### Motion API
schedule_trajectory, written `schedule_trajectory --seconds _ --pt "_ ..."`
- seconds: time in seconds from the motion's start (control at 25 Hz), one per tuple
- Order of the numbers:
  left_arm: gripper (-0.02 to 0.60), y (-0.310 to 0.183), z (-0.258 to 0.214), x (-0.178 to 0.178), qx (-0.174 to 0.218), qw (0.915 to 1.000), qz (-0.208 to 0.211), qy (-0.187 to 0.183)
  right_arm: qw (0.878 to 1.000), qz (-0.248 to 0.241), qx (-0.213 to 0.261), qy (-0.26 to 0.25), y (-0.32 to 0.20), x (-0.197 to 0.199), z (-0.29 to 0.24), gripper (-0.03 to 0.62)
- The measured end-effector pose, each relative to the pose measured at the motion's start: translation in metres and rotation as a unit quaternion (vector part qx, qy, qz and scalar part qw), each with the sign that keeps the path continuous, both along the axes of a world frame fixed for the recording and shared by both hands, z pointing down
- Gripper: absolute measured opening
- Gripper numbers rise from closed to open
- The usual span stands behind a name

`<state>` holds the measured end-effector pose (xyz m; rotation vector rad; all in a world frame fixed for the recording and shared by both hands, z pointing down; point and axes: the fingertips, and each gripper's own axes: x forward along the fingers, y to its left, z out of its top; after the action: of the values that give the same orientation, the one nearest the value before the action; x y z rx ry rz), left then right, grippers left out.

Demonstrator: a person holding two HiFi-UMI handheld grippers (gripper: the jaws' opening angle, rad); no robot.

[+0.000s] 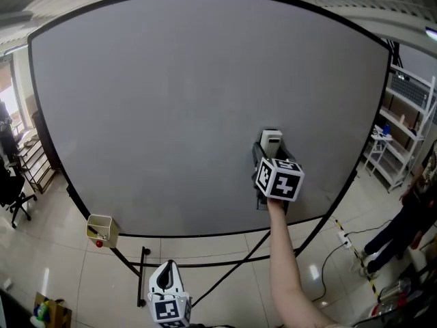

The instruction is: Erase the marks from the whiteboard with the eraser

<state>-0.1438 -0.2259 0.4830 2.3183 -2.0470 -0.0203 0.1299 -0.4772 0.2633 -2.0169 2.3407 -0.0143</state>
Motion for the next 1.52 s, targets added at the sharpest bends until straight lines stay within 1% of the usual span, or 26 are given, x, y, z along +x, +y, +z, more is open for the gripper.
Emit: schedule_trajectory --seconds 0.04,0.12,0.2,0.28,0.36,0.44,0.52,0.6,0.68,0.88,0.96,1.0,1.04,1.08,1.16,1.24,1.28,1.32,1.4,1.44,1.48,1.52 --pt "0.003 -0.001 0.002 -0.002 -0.001 1.0000 -0.002 0.001 1.000 -0.007 -0.001 0.018 0.001 -0.017 0.002 0.264" --pt "0.003 -0.001 0.005 -0.006 -0.002 1.0000 -0.005 0.000 0.997 -0.010 -0.002 0.075 0.003 -0.054 0.010 0.264" --pt "0.003 -0.001 0.008 -0.008 -0.002 0.9999 -0.003 -0.010 0.991 -0.019 0.002 0.131 0.009 -0.099 0.017 0.265" --pt "0.003 0.000 0.004 -0.008 -0.001 1.0000 -0.007 -0.001 0.983 -0.025 0.004 0.182 0.011 -0.135 0.030 0.267" --pt "0.003 0.003 0.001 -0.009 -0.001 0.9999 -0.013 0.009 0.976 -0.031 0.003 0.216 0.012 -0.159 0.043 0.266" --pt "0.003 0.004 0.002 -0.012 -0.004 0.9998 -0.017 0.010 0.971 -0.043 0.006 0.234 0.013 -0.170 0.048 0.265" --pt "0.003 0.004 0.006 -0.016 -0.007 0.9998 -0.019 0.007 0.972 -0.063 0.011 0.228 0.014 -0.169 0.048 0.265" --pt "0.003 0.002 0.009 -0.019 -0.010 0.9998 -0.019 0.000 0.973 -0.066 0.012 0.221 0.012 -0.154 0.043 0.265" --pt "0.003 0.001 0.010 -0.019 -0.010 0.9998 -0.018 -0.001 0.975 -0.049 0.009 0.218 0.010 -0.125 0.032 0.265" --pt "0.003 -0.002 0.013 -0.017 -0.010 0.9998 -0.011 -0.013 0.982 -0.013 -0.001 0.186 0.002 -0.041 -0.009 0.267" --pt "0.003 -0.003 0.012 -0.016 -0.010 0.9999 -0.012 -0.004 0.988 -0.011 -0.002 0.152 -0.002 -0.015 -0.023 0.267" --pt "0.003 -0.004 0.012 -0.016 -0.011 0.9999 -0.013 0.001 0.991 -0.014 -0.003 0.133 -0.002 -0.009 -0.026 0.267" --pt "0.003 -0.004 0.013 -0.016 -0.012 0.9998 -0.015 0.005 0.992 -0.014 0.000 0.122 -0.003 -0.007 -0.026 0.267" --pt "0.003 -0.003 0.013 -0.017 -0.014 0.9997 -0.017 0.009 0.992 -0.009 0.004 0.123 -0.002 -0.010 -0.024 0.267" --pt "0.003 -0.003 0.016 -0.017 -0.017 0.9996 -0.019 0.012 0.991 -0.001 0.014 0.134 0.001 -0.025 -0.016 0.264" --pt "0.003 -0.003 0.018 -0.019 -0.019 0.9996 -0.020 0.008 0.987 -0.009 0.007 0.158 0.005 -0.048 0.008 0.265" --pt "0.003 -0.004 0.019 -0.019 -0.018 0.9996 -0.021 0.007 0.983 -0.017 -0.004 0.184 0.007 -0.063 0.027 0.265" --pt "0.003 -0.004 0.018 -0.019 -0.017 0.9996 -0.022 0.008 0.976 -0.025 -0.017 0.216 0.008 -0.077 0.052 0.265" --pt "0.003 -0.003 0.014 -0.019 -0.014 0.9994 -0.027 0.014 0.958 -0.038 -0.040 0.282 0.008 -0.100 0.105 0.265" --pt "0.003 -0.002 0.013 -0.019 -0.013 0.9994 -0.029 0.016 0.950 -0.043 -0.049 0.305 0.009 -0.107 0.127 0.265" --pt "0.003 -0.001 0.014 -0.020 -0.012 0.9994 -0.030 0.015 0.946 -0.046 -0.056 0.317 0.009 -0.110 0.143 0.267" --pt "0.003 0.000 0.016 -0.023 -0.013 0.9994 -0.032 0.011 0.944 -0.049 -0.060 0.322 0.009 -0.111 0.152 0.267"
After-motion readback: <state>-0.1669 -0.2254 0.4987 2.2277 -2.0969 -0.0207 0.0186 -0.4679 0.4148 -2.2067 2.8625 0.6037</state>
